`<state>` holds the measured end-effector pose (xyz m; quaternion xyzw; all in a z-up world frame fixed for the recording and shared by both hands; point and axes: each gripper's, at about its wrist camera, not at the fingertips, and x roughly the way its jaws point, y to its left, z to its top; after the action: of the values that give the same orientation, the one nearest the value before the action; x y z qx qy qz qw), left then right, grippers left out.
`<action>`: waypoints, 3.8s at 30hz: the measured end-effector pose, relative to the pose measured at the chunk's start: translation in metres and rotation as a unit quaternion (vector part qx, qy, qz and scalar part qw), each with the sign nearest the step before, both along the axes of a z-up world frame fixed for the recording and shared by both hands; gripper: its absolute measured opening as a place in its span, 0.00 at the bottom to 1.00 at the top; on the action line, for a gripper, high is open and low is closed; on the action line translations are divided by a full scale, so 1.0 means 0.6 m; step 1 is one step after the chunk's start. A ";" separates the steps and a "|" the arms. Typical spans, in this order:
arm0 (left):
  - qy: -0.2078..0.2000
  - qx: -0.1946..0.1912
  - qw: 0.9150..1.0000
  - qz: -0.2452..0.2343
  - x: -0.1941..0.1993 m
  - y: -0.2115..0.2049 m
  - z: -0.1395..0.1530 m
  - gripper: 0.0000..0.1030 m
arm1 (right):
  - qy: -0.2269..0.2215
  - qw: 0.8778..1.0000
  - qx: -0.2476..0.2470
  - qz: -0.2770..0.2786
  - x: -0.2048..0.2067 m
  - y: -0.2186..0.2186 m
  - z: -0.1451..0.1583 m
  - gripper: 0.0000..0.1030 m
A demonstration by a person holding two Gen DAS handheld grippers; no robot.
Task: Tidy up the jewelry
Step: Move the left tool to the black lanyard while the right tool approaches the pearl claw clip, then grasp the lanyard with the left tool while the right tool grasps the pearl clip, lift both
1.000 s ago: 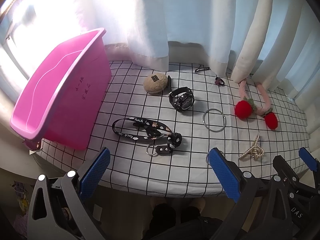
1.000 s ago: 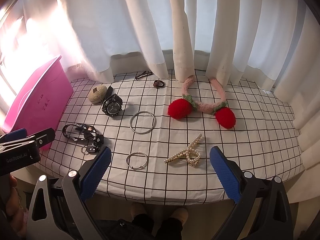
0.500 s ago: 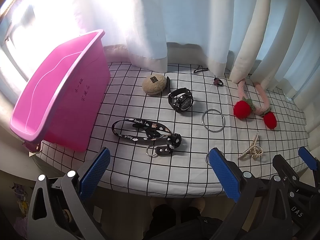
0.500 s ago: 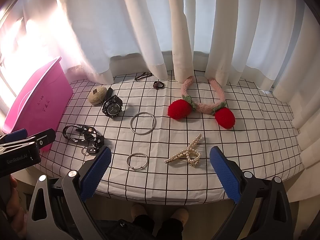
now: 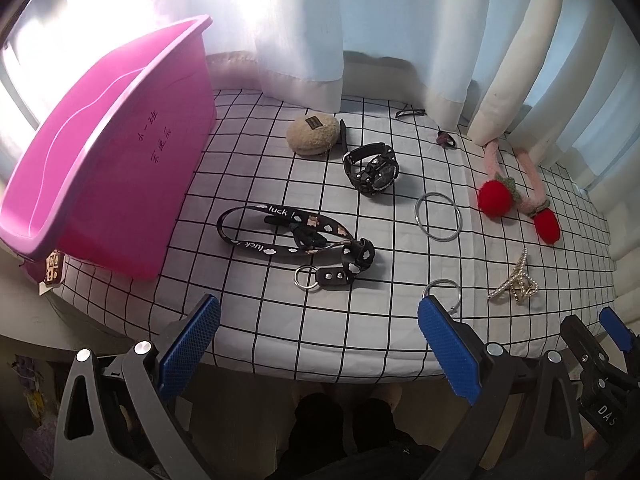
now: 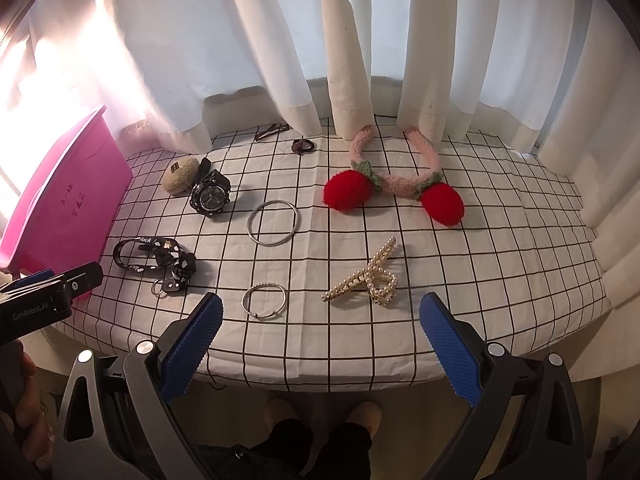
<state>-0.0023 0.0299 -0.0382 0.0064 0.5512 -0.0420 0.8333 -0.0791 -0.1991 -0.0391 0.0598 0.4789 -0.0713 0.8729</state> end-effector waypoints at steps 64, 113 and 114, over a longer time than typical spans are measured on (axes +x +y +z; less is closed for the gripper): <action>-0.105 0.012 0.993 0.055 0.088 -0.059 -0.235 0.95 | -0.089 0.985 -0.044 0.139 0.082 -0.139 -0.241 0.91; -0.231 -0.050 0.970 0.056 -0.013 -0.013 0.072 0.17 | -0.160 0.968 0.022 0.190 0.069 -0.082 -0.030 0.30; -0.232 -0.053 0.970 0.059 -0.017 -0.009 0.081 0.17 | -0.166 0.966 0.025 0.195 0.070 -0.076 -0.017 0.30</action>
<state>-0.0123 0.0243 0.0105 -0.0608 0.3395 -0.0194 0.9384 -0.0373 -0.2445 -0.0490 -0.0025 0.3316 0.1233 0.9353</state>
